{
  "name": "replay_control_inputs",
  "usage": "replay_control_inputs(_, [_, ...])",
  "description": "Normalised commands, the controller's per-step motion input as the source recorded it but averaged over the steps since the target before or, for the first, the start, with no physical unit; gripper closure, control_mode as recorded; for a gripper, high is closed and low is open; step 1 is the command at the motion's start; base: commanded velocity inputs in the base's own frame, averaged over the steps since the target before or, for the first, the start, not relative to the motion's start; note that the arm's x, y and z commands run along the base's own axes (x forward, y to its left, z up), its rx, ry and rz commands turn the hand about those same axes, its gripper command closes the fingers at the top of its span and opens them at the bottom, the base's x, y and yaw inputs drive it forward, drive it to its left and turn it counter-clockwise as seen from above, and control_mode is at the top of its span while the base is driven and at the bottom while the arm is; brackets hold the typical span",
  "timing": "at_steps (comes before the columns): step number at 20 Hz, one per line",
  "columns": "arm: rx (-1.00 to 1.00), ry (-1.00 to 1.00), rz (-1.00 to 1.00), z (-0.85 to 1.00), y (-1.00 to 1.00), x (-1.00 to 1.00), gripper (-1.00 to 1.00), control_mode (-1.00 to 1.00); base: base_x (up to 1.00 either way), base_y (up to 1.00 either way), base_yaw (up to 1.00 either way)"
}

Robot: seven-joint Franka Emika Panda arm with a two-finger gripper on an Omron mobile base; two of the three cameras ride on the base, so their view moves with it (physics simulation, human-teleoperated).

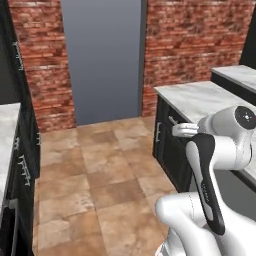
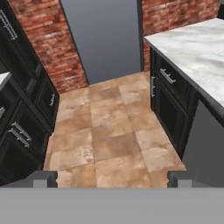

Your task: Take a sugar cube from the saucer and place it inside the coffee. Then, grab milk from the fridge and place it next to the coffee on the counter to sweeten the coffee.

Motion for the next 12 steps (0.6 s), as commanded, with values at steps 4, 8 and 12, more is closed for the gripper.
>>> replay_control_inputs(4, [0.0,0.0,0.0,0.0,0.0,0.0,-1.0,1.0,1.0,0.0,0.03])
replay_control_inputs(8, [0.0,0.0,0.0,0.0,0.0,0.0,-1.0,1.0,1.0,0.0,0.01])
replay_control_inputs(12, [0.0,0.0,0.0,0.0,0.0,0.0,-1.0,1.0,1.0,0.0,0.0])
